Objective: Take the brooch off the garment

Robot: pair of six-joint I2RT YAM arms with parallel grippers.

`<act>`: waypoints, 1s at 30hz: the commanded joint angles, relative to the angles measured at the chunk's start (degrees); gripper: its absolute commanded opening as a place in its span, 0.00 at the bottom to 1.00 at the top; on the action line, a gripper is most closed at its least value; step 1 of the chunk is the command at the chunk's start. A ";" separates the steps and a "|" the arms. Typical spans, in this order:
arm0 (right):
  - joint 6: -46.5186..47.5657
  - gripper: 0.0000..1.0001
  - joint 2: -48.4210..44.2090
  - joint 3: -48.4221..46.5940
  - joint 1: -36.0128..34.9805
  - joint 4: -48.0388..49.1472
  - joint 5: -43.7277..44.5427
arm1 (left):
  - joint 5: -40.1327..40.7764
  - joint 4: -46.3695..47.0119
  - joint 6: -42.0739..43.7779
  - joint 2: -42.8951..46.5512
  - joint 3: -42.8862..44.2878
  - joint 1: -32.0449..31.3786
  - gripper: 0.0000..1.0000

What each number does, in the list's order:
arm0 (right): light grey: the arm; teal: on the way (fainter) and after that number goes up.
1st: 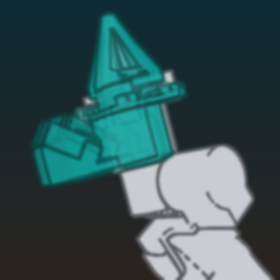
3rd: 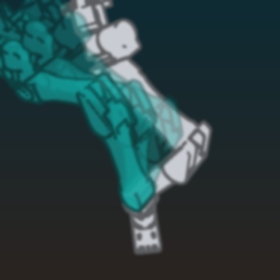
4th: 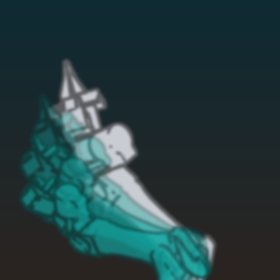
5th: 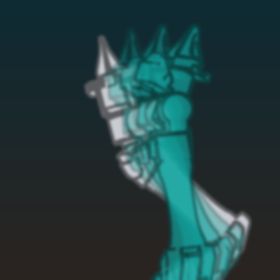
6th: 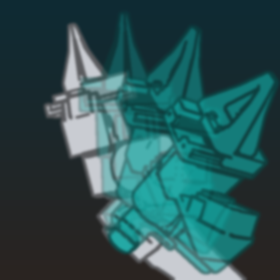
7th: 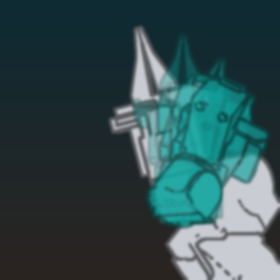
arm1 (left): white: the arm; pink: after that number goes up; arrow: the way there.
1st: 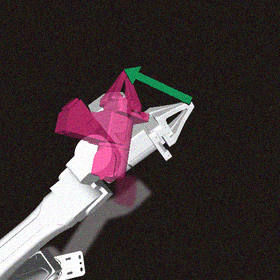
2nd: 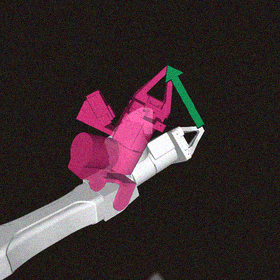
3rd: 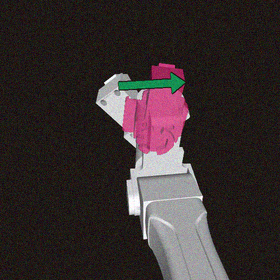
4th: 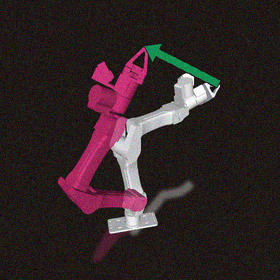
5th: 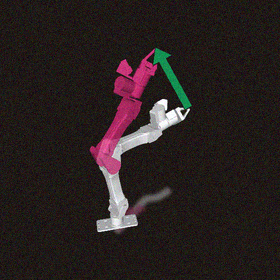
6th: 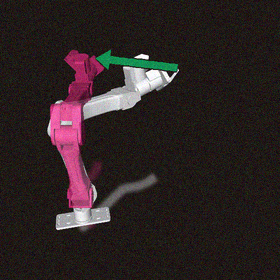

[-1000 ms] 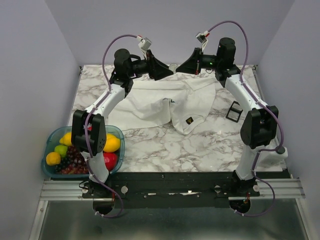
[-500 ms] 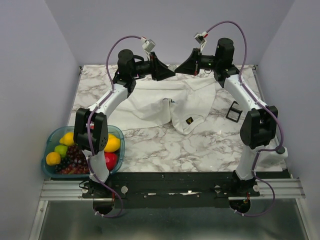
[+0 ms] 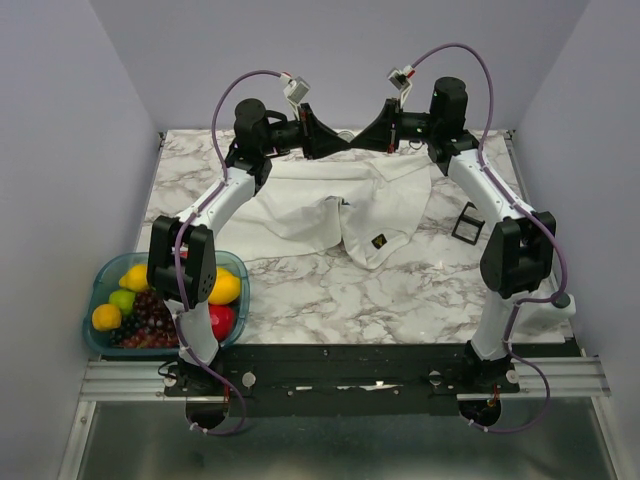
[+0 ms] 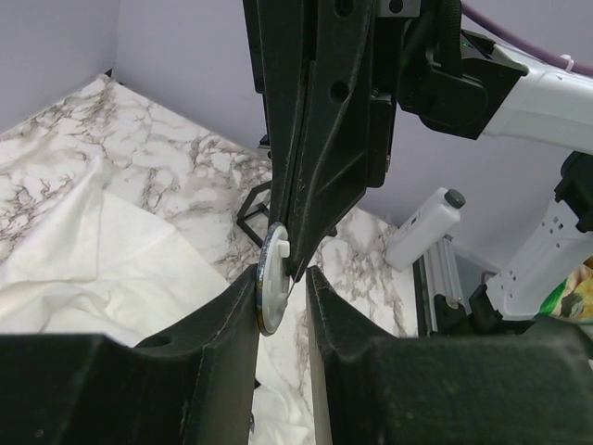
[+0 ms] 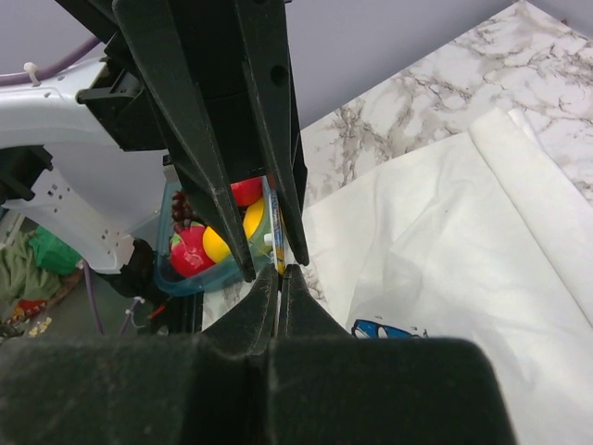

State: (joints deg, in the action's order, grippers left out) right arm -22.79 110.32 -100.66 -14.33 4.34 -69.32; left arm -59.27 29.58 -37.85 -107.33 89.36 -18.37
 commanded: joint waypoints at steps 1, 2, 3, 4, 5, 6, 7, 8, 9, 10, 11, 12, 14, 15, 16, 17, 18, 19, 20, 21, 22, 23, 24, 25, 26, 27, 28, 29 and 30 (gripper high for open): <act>1.52 0.00 -2.31 0.99 -0.53 -1.35 -0.73 | -1.29 2.06 -0.74 -0.34 0.29 0.35 0.33; 1.60 0.01 -2.39 1.08 -0.53 -1.26 -0.73 | -1.20 2.06 -0.74 -0.34 0.20 0.35 0.32; 1.60 0.00 -2.39 1.17 -0.53 -1.26 -0.82 | -1.20 2.14 -0.74 -0.25 0.11 0.44 0.32; 1.69 0.00 -2.48 1.26 -0.53 -1.26 -0.73 | -1.29 2.06 -0.74 -0.25 0.20 0.44 0.32; 1.69 0.00 -2.57 1.34 -0.53 -1.26 -0.73 | -1.29 2.06 -0.74 -0.25 0.20 0.44 0.32; 1.78 0.00 -2.66 1.35 -0.53 -1.35 -0.82 | -1.29 2.14 -0.74 -0.25 0.11 0.44 0.31; 1.78 0.00 -2.74 1.43 -0.53 -1.35 -0.82 | -1.38 2.15 -0.65 -0.25 0.11 0.44 0.30; 1.87 0.00 -2.74 1.52 -0.53 -1.35 -0.82 | -1.29 2.15 -0.74 -0.25 0.02 0.44 0.30; 1.95 0.00 -2.83 1.52 -0.53 -1.35 -0.90 | -1.38 2.15 -0.74 -0.25 -0.06 0.44 0.26; 1.96 0.00 -2.83 1.61 -0.53 -1.44 -0.82 | -1.38 2.15 -0.74 -0.25 -0.24 0.53 0.24; 2.04 0.00 -2.92 1.70 -0.53 -1.44 -0.90 | -1.29 2.15 -0.74 -0.25 -0.24 0.53 0.23; 2.04 0.00 -3.01 1.78 -0.53 -1.44 -0.91 | -1.38 2.15 -0.74 -0.25 -0.33 0.53 0.22; 1.96 0.00 -3.10 1.79 -0.53 -1.35 -0.82 | -1.55 2.15 -0.74 -0.25 -0.50 0.53 0.22; 1.96 0.00 -3.10 1.87 -0.53 -1.35 -0.82 | -1.47 2.23 -0.74 -0.25 -0.68 0.53 0.22; 1.96 0.00 -3.10 1.87 -0.53 -1.35 -0.82 | -1.47 2.15 -0.74 -0.08 -0.77 0.62 0.22; 1.96 0.00 -3.10 1.87 -0.44 -1.35 -0.82 | -1.55 2.15 -0.65 0.01 -0.86 0.62 0.22; 1.87 0.00 -3.10 1.87 -0.53 -1.35 -0.82 | -1.56 2.06 -0.56 0.01 -1.03 0.62 0.21; 1.95 0.00 -3.10 1.79 -0.53 -1.26 -0.73 | -1.56 1.97 -0.48 0.01 -1.03 0.62 0.19; 2.04 0.00 -3.10 1.79 -0.44 -1.35 -0.82 | -1.64 1.80 -0.21 0.01 -1.21 0.70 0.16; 2.13 0.00 -3.18 1.70 -0.53 -1.35 -1.17 | -1.73 1.53 -0.12 0.01 -1.38 0.70 0.14; 2.31 0.00 -3.27 1.52 -0.61 -1.35 -1.34 | -1.64 1.36 -0.12 0.01 -1.56 0.70 0.14; 3.26 0.00 -3.36 1.35 -0.88 -1.44 -1.69 | -1.73 1.35 -0.21 0.01 -1.65 0.70 0.14; 4.06 0.00 -3.45 1.08 -1.05 -1.79 -2.22 | -1.73 1.44 -0.30 0.01 -1.91 0.70 0.14; 5.11 0.00 -3.62 0.73 -1.23 -3.62 -2.40 | -1.73 1.44 -0.30 -0.07 -2.08 0.70 0.14; 7.99 0.01 -3.88 -0.31 -1.75 -4.16 -2.57 | -1.91 1.27 -0.30 -0.16 -2.09 0.70 0.14; 10.11 0.00 -3.97 -1.02 -2.19 -7.03 -2.66 | -1.99 1.35 -0.30 -0.25 -2.09 0.70 0.14; 12.30 0.00 -4.15 -1.81 -2.63 -11.24 -2.66 | -1.91 1.18 -0.30 -0.34 -2.09 0.70 0.14; 17.03 0.00 -4.33 -3.21 -3.07 -13.37 -2.58 | -1.99 1.09 -0.30 -0.69 -2.09 0.70 0.14; 18.99 0.00 -4.33 -4.01 -3.95 -15.22 -2.23 | -1.91 1.18 -0.39 -0.69 -2.09 0.70 0.14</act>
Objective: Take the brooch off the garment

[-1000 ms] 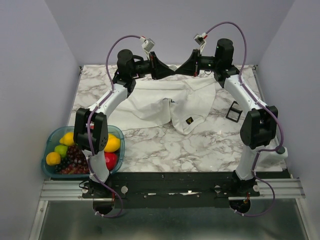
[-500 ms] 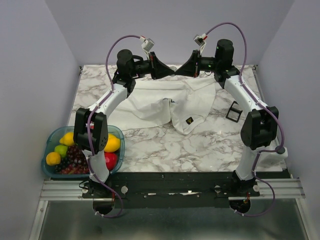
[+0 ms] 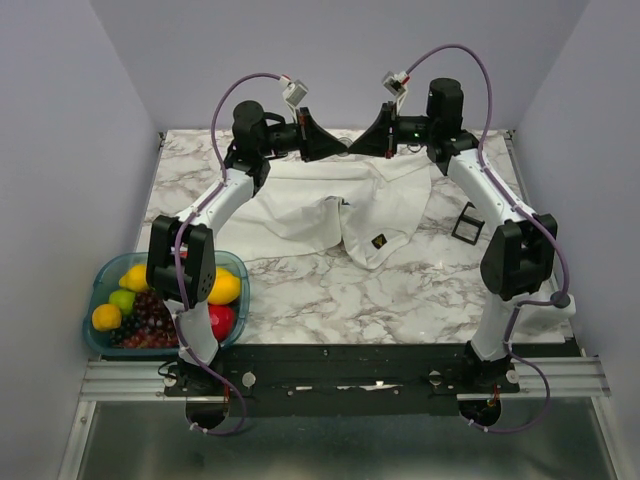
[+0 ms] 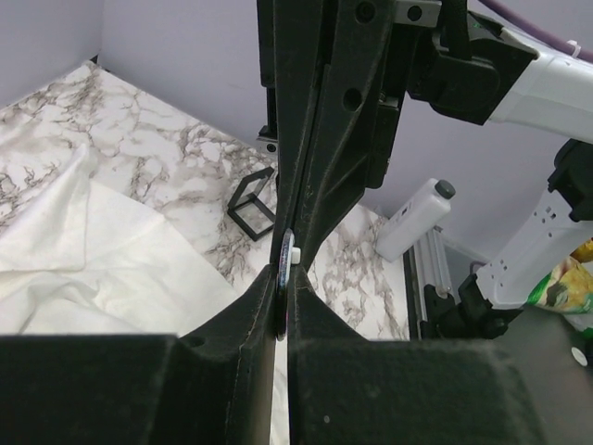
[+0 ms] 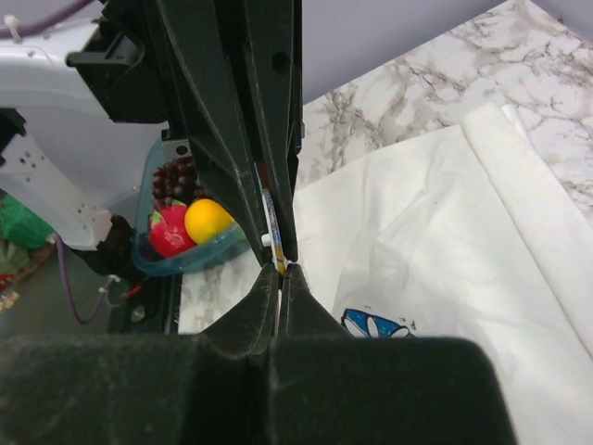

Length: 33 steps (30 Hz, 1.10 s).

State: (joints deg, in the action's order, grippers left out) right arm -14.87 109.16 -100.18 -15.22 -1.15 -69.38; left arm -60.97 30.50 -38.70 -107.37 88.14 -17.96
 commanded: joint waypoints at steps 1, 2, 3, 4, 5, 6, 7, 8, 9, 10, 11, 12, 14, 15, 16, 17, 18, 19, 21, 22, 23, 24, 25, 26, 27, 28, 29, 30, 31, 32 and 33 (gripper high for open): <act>12.49 0.00 -3.26 -5.02 -3.41 -12.19 -1.98 | -0.29 0.09 0.47 -0.73 -0.86 0.29 0.14; 14.33 0.00 -3.17 -5.55 -3.58 -13.17 -1.81 | -0.20 0.08 0.47 -0.99 -0.78 0.29 0.13; 16.78 0.00 -2.99 -7.12 -3.85 -14.22 -1.46 | -0.29 0.00 0.47 -1.17 -0.77 0.29 0.13; 18.46 0.00 -2.82 -8.18 -4.02 -17.19 -1.19 | -0.38 0.08 0.20 -1.35 -0.69 0.29 0.13; 22.13 0.00 -2.64 -9.41 -4.20 -18.79 -0.84 | -0.81 0.43 0.03 -1.70 -0.69 0.29 0.13; 24.00 0.00 -2.21 -11.33 -4.72 -20.46 -0.14 | -0.99 0.52 -0.15 -1.79 -0.51 0.20 0.12; 25.75 0.00 -2.03 -12.48 -5.08 -23.52 0.30 | -1.34 1.22 -0.50 -2.05 -0.34 0.11 0.12; 29.43 0.00 -1.76 -13.36 -5.34 -24.94 0.74 | -1.78 1.49 -0.94 -2.66 -0.07 0.03 0.12; 31.12 0.00 -1.50 -14.24 -6.21 -26.35 1.53 | -2.48 1.49 -1.03 -3.01 0.62 -0.15 0.10; 32.61 0.00 -1.24 -15.73 -6.57 -28.62 1.97 | -2.75 1.49 -1.12 -3.37 0.89 -0.41 0.08; 35.32 0.00 -1.15 -16.44 -7.10 -29.69 2.32 | -2.66 1.40 -1.12 -3.63 1.07 -0.59 0.06; 36.74 0.00 -0.97 -17.23 -7.80 -30.83 3.19 | -2.66 1.40 -1.12 -3.81 1.24 -0.68 0.00; 40.77 0.00 -0.53 -19.43 -8.42 -33.65 4.08 | -2.49 0.35 -0.68 -4.07 1.60 -1.03 0.00; 42.19 0.00 -0.36 -20.13 -8.94 -34.79 4.87 | -2.49 0.00 -0.42 -4.16 1.69 -1.03 0.00; 43.60 0.00 -0.09 -20.84 -9.29 -36.80 5.31 | -2.49 -0.26 -0.15 -4.16 1.69 -1.12 0.00; 46.40 0.00 0.08 -22.15 -9.47 -37.87 5.66 | -2.75 -0.70 0.29 -4.25 1.86 -1.12 0.00; 47.82 0.00 0.17 -22.77 -10.08 -38.75 6.10 | -2.84 -1.49 1.51 -4.51 2.82 -1.12 0.00; 49.22 0.00 0.26 -23.47 -10.35 -40.76 6.63 | -3.88 -3.15 2.22 -4.69 3.52 -1.03 0.01; 52.74 0.00 0.78 -25.06 -11.14 -42.09 7.16 | -5.29 -3.43 2.92 -5.74 4.84 -0.94 0.02; 53.80 0.00 0.87 -25.58 -11.40 -43.40 7.68 | -6.00 -3.34 2.84 -6.00 5.98 -0.85 0.06; 56.07 0.00 0.96 -25.94 -11.67 -44.11 8.12 | -7.31 -3.00 2.84 -6.53 6.51 -0.77 0.07; 56.96 0.00 1.05 -26.72 -12.02 -44.64 9.00 | -7.84 -2.73 2.84 -6.80 7.04 -0.68 0.07; 57.93 0.00 1.22 -27.08 -12.20 -46.04 9.26 | -7.94 -2.64 3.19 -6.88 7.66 -0.59 0.08; 58.90 0.00 1.31 -27.26 -12.37 -46.22 9.53 | -8.02 -2.64 3.45 -6.89 7.84 -0.50 0.08; 59.17 0.00 1.31 -27.26 -12.55 -46.40 9.71 | -8.11 -2.64 3.71 -6.89 7.93 -0.50 0.10; 59.34 0.00 1.31 -27.26 -12.64 -46.58 9.79 | -8.46 -2.64 3.80 -6.89 8.19 -0.41 0.16; 59.78 0.00 1.31 -27.35 -12.81 -46.58 9.88 | -8.99 -2.64 4.07 -6.89 8.36 -0.41 0.18; 60.05 0.00 1.31 -27.44 -12.99 -46.75 10.06 | -9.95 -2.64 4.24 -6.97 8.54 -0.41 0.22; 60.14 0.00 1.40 -27.52 -13.08 -46.84 10.15 | -10.57 -2.64 4.42 -6.97 8.98 -0.41 0.27; 60.22 0.00 1.40 -27.61 -13.16 -46.84 10.23 | -11.01 -2.38 4.51 -6.97 9.16 -0.41 0.29; 60.14 0.00 1.40 -27.61 -13.17 -46.67 10.32 | -12.23 -1.94 4.51 -6.97 9.42 -0.41 0.32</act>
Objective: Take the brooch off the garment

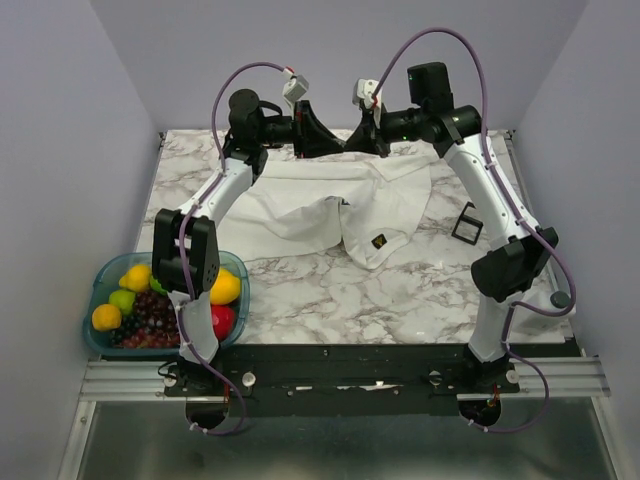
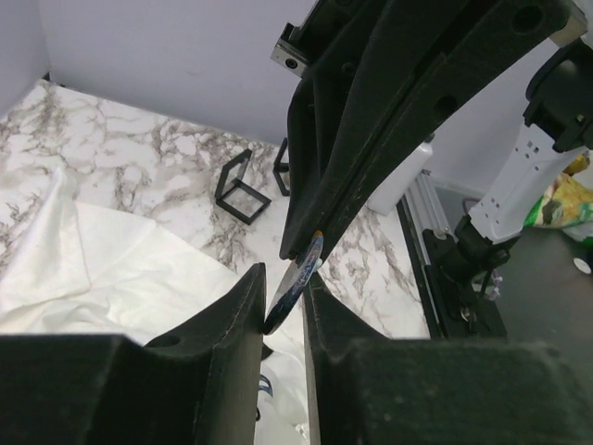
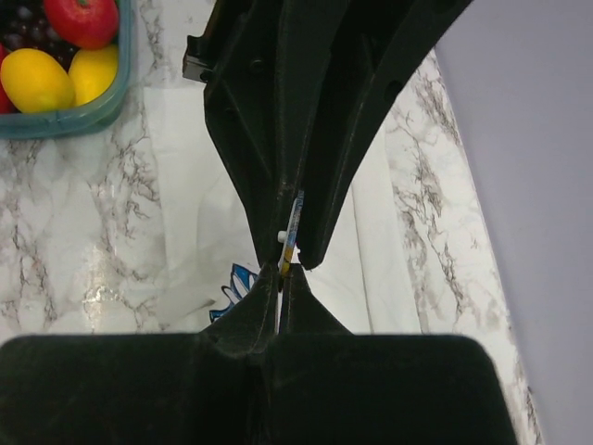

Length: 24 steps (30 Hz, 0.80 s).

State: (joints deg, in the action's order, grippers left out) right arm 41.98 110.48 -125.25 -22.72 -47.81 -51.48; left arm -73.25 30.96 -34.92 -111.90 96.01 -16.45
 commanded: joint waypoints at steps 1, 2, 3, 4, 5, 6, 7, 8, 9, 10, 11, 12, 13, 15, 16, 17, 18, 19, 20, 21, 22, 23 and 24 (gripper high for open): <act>3.29 0.00 0.09 -2.54 -5.67 0.09 -7.58 | -0.31 -1.61 0.64 -2.36 1.99 -1.92 0.36; 2.85 0.00 0.00 -2.37 -5.58 0.17 -7.49 | -0.57 -1.43 0.64 -2.27 2.34 -1.92 0.40; 2.33 0.00 0.09 -2.19 -5.67 0.52 -7.58 | -0.92 -1.26 0.64 -2.19 2.60 -1.92 0.41; 2.06 0.00 0.09 -2.02 -5.58 1.22 -7.40 | -1.36 -0.82 0.73 -2.19 3.13 -1.92 0.44; 1.19 0.01 0.09 -1.67 -5.58 1.58 -7.32 | -1.37 -0.81 0.90 -2.10 3.22 -1.92 0.45; 0.92 0.00 0.18 -1.58 -5.58 1.84 -7.31 | -1.45 -0.81 1.08 -1.75 3.31 -1.83 0.46; 0.57 0.00 0.18 -1.57 -5.58 2.37 -7.14 | -1.37 -0.81 1.43 -1.48 3.22 -1.75 0.50; -0.22 0.00 0.35 -1.49 -5.58 2.72 -6.97 | -1.28 -0.73 1.60 -1.22 3.05 -1.66 0.51; -0.66 0.00 0.44 -1.31 -5.58 3.16 -6.62 | -1.19 -0.90 1.78 -0.35 2.79 -1.31 0.53; -1.19 0.00 0.44 -1.22 -5.58 4.03 -5.74 | -1.28 -0.90 2.04 0.18 1.83 -1.31 0.60; -2.15 0.00 0.62 -1.14 -5.49 4.39 -5.38 | -1.28 -0.90 2.39 0.88 1.12 -1.05 0.63; -2.60 0.00 0.70 -0.87 -5.23 4.83 -5.21 | -1.19 -1.34 3.35 2.72 0.50 -0.78 0.67; -3.04 0.01 0.79 -0.70 -5.23 5.44 -4.77 | -0.93 -4.56 4.67 3.69 -0.81 -0.17 0.76; -4.09 0.00 0.88 -0.26 -5.05 5.97 -4.33 | 0.83 -11.41 13.52 7.37 -1.61 0.62 0.88; -4.27 0.00 0.88 0.00 -5.05 6.32 -4.07 | 1.27 -21.02 18.26 8.70 -1.53 1.15 0.99; -4.88 0.00 0.97 0.18 -5.05 6.59 -3.80 | 1.88 -26.77 27.88 9.93 -1.35 1.50 0.99; -5.15 0.00 1.06 0.27 -4.97 6.77 -3.71 | 3.45 -33.18 34.32 12.21 -1.09 1.59 0.99; -5.41 0.00 1.14 0.36 -4.88 7.20 -3.62 | 4.77 -46.21 40.74 13.19 -0.04 1.77 0.99; -6.02 0.00 1.23 0.36 -4.88 7.38 -3.62 | 6.00 -52.08 46.20 14.07 0.40 1.77 0.99; -6.20 0.00 1.41 0.36 -4.79 7.56 -3.54 | 8.54 -57.28 55.65 15.64 0.76 1.86 0.99; -6.47 0.00 1.58 0.27 -4.79 7.82 -3.54 | 9.78 -64.29 58.62 16.53 0.59 1.94 0.99; -7.08 0.00 1.67 0.27 -4.70 8.00 -3.62 | 10.84 -66.36 61.08 17.49 0.15 2.47 0.99; -7.34 0.00 1.67 0.27 -4.61 8.17 -3.71 | 12.07 -67.69 63.46 19.68 -0.64 2.91 0.99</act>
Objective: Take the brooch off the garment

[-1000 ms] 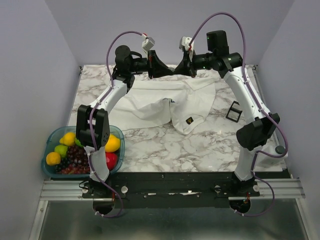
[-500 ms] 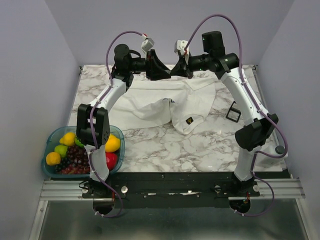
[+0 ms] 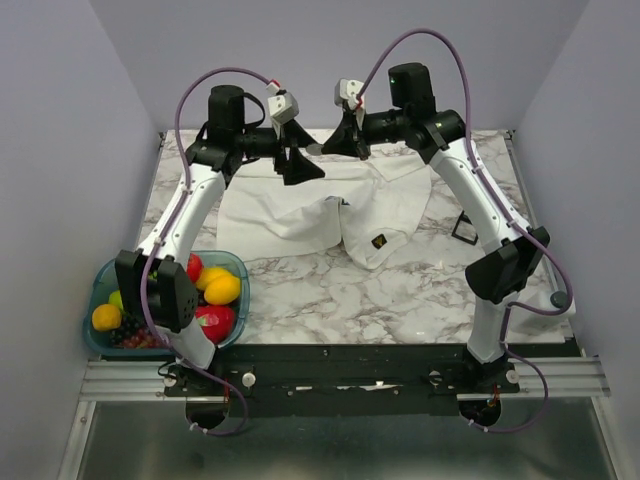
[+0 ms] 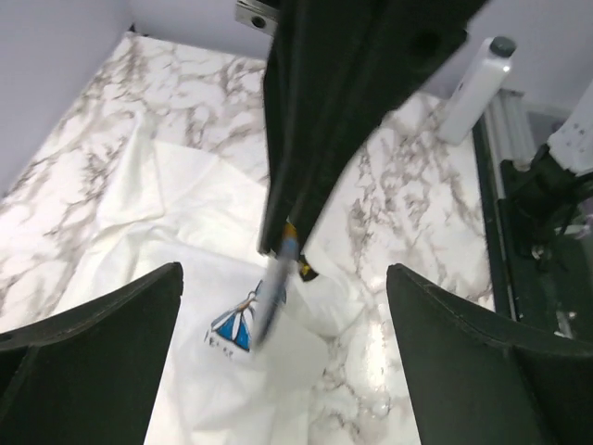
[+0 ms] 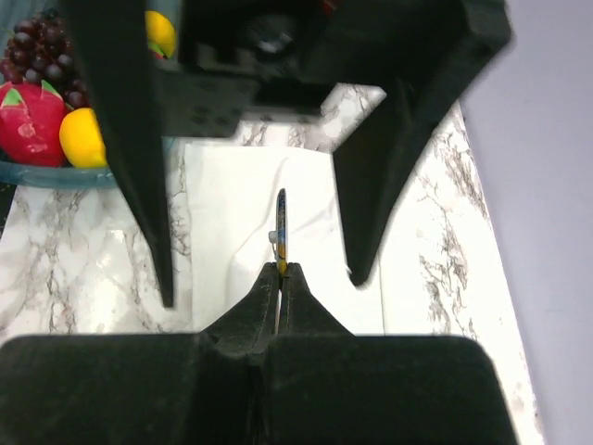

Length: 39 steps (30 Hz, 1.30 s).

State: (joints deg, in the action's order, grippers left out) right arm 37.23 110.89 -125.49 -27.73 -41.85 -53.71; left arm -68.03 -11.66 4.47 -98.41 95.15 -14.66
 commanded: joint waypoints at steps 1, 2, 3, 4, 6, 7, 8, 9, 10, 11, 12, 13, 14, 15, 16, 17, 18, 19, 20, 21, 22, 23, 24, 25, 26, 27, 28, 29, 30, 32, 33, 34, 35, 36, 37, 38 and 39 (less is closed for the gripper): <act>-2.87 0.00 1.26 0.51 0.48 2.47 -1.66 | 8.68 -25.60 24.53 7.43 -1.97 1.64 0.99; -3.30 0.00 1.34 0.69 0.48 2.56 -1.66 | 9.23 -25.43 24.71 8.75 -3.21 2.34 0.99; -3.57 0.00 1.35 0.77 0.57 2.73 -1.92 | 9.67 -24.99 24.62 10.94 -4.44 3.74 0.99; -3.75 0.00 1.35 0.86 0.65 2.91 -2.01 | 10.54 -23.68 23.58 11.92 -6.89 4.63 0.99; -4.19 0.00 1.35 1.04 1.00 3.00 -2.36 | 11.25 -20.96 21.12 14.20 -9.45 6.73 0.99; -4.27 0.00 1.35 1.04 1.01 3.08 -2.53 | 11.77 -16.07 16.84 14.91 -12.25 7.27 0.99; -4.45 0.01 1.35 1.13 1.09 3.09 -2.54 | 12.91 -13.24 14.10 15.52 -13.58 7.71 0.99; -4.89 0.00 1.35 1.39 1.36 3.17 -2.71 | 13.62 -10.52 11.73 16.49 -14.81 8.23 0.99; -5.06 0.00 1.17 1.56 1.53 3.26 -2.80 | 14.50 -5.53 9.44 16.67 -16.82 8.85 0.99; -5.24 0.01 1.08 1.91 1.80 3.35 -2.89 | 16.77 -3.56 4.98 16.85 -17.54 9.03 0.99; -5.94 0.00 0.82 2.18 2.32 3.35 -2.98 | 18.09 -1.98 3.37 16.76 -18.16 9.12 0.99; -6.29 0.00 0.47 3.40 2.76 3.26 -2.71 | 19.33 0.13 1.79 16.50 -18.77 9.12 0.98; -6.64 0.00 -0.14 4.28 3.46 3.26 -2.54 | 20.56 0.93 -0.75 16.24 -18.95 9.12 0.98; -7.34 0.00 -1.28 5.16 5.21 3.17 -2.45 | 21.96 1.90 -2.26 15.71 -19.13 9.12 0.98; -7.61 0.00 -2.07 7.34 6.44 2.74 -2.10 | 22.58 3.73 -3.32 15.36 -19.39 9.12 0.99; -7.44 0.01 -2.87 8.24 7.67 1.86 -1.75 | 22.68 4.36 -3.85 15.18 -19.48 9.03 0.99; -4.13 0.00 -3.48 8.77 9.51 0.03 -0.44 | 23.03 5.24 -5.94 14.48 -19.57 9.03 0.99; -0.88 0.00 -4.71 9.03 10.23 -5.99 3.31 | 23.73 6.72 -6.66 14.13 -19.66 8.94 0.99; 2.46 0.00 -5.24 10.08 10.76 -9.10 5.53 | 24.34 7.09 -7.45 13.60 -19.66 8.77 0.99; 8.50 0.00 -6.03 10.96 11.89 -12.00 7.55 | 24.78 7.26 -7.81 12.73 -19.66 8.77 0.99; 10.65 0.00 -6.73 12.28 12.60 -16.21 11.14 | 24.96 7.44 -8.16 12.11 -19.66 8.77 0.99; 12.06 0.00 -8.74 14.55 13.48 -17.12 12.83 | 25.05 7.53 -8.42 11.67 -19.74 8.68 0.99; 13.38 0.00 -9.81 19.45 15.75 -17.39 14.32 | 25.23 7.70 -8.60 10.97 -19.92 8.42 0.99; 13.74 0.00 -10.77 22.54 17.08 -17.13 17.73 | 25.66 7.97 -9.04 10.61 -20.01 8.33 0.99; 14.18 0.00 -12.35 25.09 18.31 -17.04 19.68 | 25.67 8.06 -9.13 10.35 -20.09 8.15 0.99; 15.31 0.00 -12.71 29.47 20.50 -16.87 22.05 | 25.67 8.23 -9.39 9.74 -20.10 8.06 0.99; 15.93 0.00 -13.15 31.17 21.30 -17.04 24.51 | 25.67 8.41 -9.48 9.38 -20.10 7.80 0.99; 16.90 0.00 -13.42 32.84 22.01 -16.87 29.75 | 25.67 8.50 -9.74 9.29 -20.10 7.71 0.99; 17.78 0.00 -13.42 34.68 23.23 -16.43 32.50 | 25.58 8.50 -9.83 8.85 -20.10 7.54 0.99; 17.70 0.00 -13.16 39.08 24.29 -13.36 40.04 | 25.32 8.67 -10.27 8.50 -20.18 7.36 0.99; 17.79 0.01 -12.63 40.23 24.91 -12.22 42.18 | 25.14 8.76 -10.36 8.06 -20.18 7.36 0.99; 18.22 0.00 -12.37 42.76 25.00 -9.77 44.37 | 25.05 8.76 -10.53 7.89 -20.01 7.27 0.99; 18.83 0.00 -12.02 43.74 25.00 -8.70 48.40 | 24.88 8.76 -10.62 7.71 -19.92 7.19 0.99; 20.32 0.00 -11.75 44.80 25.09 -7.39 50.53 | 24.70 8.76 -10.88 7.36 -19.75 7.18 0.99; 21.03 0.00 -10.71 45.94 25.00 -4.85 52.72 | 24.70 8.67 -10.89 7.44 -19.57 7.18 0.99; 21.47 0.00 -10.09 47.34 25.09 -3.52 57.62 | 24.70 8.59 -10.89 7.36 -19.48 7.10 0.99; 21.30 0.00 -9.47 47.70 25.18 -2.11 59.84 | 24.70 8.50 -10.71 7.27 -19.48 7.10 0.99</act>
State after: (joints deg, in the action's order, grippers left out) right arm 55.16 99.11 -80.49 -2.61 -51.81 -10.72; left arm -43.66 -4.47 -5.45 -90.48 75.50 -7.27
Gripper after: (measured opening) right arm 0.011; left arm 0.985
